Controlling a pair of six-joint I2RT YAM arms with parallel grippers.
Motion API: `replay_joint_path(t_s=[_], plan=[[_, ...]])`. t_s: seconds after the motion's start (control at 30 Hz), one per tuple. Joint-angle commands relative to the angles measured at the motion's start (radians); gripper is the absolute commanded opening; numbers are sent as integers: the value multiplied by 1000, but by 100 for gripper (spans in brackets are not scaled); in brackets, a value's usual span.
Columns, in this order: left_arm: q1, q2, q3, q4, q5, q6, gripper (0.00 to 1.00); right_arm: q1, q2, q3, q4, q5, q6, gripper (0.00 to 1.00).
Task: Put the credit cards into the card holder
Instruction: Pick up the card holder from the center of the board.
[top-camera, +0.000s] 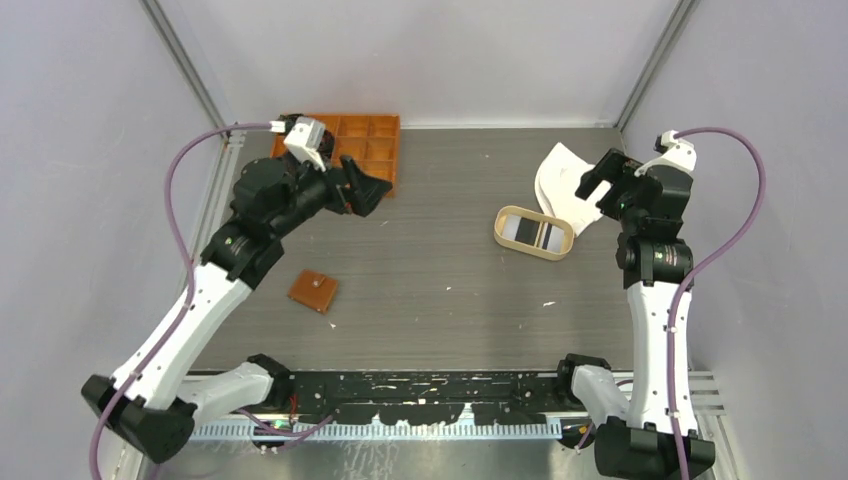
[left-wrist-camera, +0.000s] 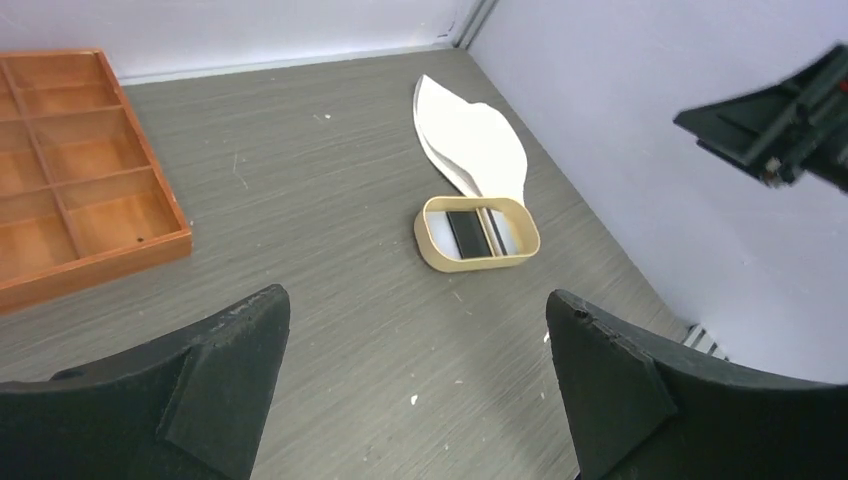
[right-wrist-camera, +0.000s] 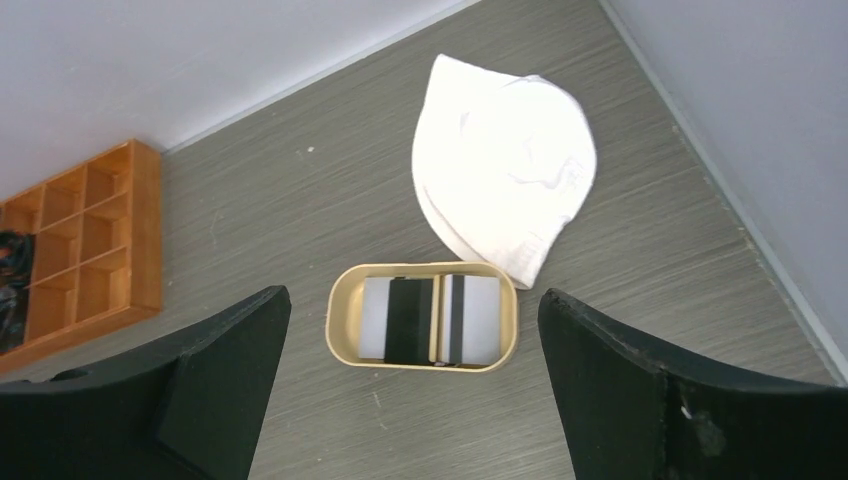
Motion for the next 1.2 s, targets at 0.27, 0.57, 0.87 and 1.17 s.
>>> replay_joint_path(t_s=[0.27,0.57,0.87,1.17], plan=[[6,-385,-462,-77,-92,-28,98,0,125,-80,263,-940,-91,100],[5,-578,-793,-30,-282,-328,91,2,220,-183,310,-1007,-92,99],[7,-403,-677,-375,-564,-454,51,85,242,-188,233,-932,-191,99],[10,-99,-594,-335,-729,-442,62,162,253,-175,189,-893,-246,100]])
